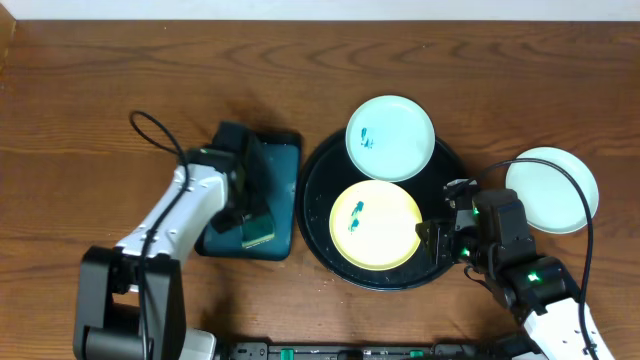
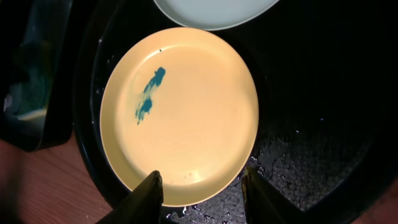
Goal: Clean dirty plates on tray and stack at the side
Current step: 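Grasp the sponge in the sink tray with the left gripper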
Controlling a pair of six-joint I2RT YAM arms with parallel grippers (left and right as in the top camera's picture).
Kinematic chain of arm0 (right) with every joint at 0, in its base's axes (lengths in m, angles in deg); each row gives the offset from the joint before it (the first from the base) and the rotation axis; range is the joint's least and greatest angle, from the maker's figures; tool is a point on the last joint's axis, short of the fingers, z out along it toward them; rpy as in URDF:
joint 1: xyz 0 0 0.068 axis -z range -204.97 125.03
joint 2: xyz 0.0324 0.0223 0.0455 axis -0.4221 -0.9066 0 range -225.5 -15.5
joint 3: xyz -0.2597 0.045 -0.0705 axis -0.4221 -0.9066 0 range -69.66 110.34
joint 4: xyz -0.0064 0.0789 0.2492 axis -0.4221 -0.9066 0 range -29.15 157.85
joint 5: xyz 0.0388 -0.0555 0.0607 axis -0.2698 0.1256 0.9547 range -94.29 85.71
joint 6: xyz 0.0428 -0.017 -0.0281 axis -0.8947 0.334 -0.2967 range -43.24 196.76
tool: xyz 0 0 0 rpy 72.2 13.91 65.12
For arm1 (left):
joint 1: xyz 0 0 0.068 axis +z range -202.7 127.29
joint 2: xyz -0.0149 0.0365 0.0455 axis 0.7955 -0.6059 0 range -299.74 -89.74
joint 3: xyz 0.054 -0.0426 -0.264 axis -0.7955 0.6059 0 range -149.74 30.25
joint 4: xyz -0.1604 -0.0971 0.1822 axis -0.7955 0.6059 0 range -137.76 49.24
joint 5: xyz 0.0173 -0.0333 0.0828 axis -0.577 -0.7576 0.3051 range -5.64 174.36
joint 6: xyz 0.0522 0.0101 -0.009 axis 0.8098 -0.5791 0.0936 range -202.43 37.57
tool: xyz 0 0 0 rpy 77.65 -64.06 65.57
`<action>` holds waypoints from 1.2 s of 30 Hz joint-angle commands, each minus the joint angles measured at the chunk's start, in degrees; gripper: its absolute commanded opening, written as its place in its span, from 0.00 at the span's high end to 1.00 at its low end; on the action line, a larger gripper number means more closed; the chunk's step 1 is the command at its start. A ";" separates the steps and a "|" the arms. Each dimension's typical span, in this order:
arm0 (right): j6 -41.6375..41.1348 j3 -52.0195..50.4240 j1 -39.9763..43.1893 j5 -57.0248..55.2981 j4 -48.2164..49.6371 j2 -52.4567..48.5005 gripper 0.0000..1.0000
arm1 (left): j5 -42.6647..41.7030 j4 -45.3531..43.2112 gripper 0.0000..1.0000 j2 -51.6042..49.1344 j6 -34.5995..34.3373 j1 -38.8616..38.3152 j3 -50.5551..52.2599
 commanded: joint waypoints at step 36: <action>7.19 13.73 0.17 -0.26 -11.63 -10.91 0.70 | 13.03 -3.08 0.37 0.44 2.75 -4.02 2.54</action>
